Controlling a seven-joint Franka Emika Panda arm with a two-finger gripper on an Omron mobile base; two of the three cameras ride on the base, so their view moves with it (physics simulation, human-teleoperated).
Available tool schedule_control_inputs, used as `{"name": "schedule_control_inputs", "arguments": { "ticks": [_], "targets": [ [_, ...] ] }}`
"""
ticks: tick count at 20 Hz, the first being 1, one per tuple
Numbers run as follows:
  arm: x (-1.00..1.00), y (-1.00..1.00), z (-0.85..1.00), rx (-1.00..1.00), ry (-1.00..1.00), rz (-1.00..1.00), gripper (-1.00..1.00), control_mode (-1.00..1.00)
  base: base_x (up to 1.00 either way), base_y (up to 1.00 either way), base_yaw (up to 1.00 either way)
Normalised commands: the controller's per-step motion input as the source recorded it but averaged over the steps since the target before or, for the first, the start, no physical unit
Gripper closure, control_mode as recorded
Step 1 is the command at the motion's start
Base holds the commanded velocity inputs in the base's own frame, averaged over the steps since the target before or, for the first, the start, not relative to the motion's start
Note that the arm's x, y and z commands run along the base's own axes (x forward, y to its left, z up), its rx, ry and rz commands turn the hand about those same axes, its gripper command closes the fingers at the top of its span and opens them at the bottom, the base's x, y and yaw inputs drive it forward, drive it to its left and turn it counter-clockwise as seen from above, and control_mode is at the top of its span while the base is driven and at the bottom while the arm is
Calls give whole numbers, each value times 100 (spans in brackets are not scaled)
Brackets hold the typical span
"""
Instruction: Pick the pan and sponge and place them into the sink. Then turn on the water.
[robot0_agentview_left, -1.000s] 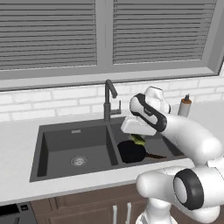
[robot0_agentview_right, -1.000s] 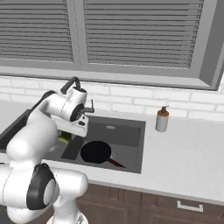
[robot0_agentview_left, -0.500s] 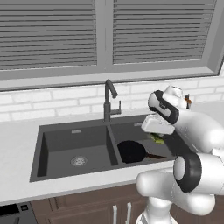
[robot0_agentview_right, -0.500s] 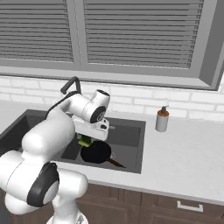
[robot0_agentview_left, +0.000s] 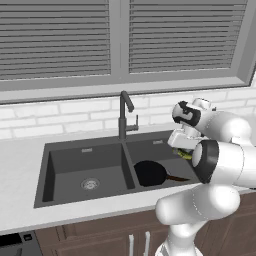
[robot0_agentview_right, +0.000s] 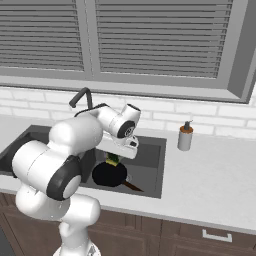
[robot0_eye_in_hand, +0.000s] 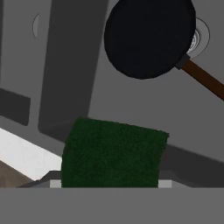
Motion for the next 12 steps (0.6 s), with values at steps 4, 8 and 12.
{"name": "schedule_control_inputs", "arguments": {
  "ticks": [4,8,12],
  "targets": [
    [68,0,-59,-1,2,1,100,-100,0,0,0],
    [53,0,-76,-1,4,1,100,-100,0,0,0],
    [51,0,-70,-1,6,1,100,-100,0,0,0]
  ]
}}
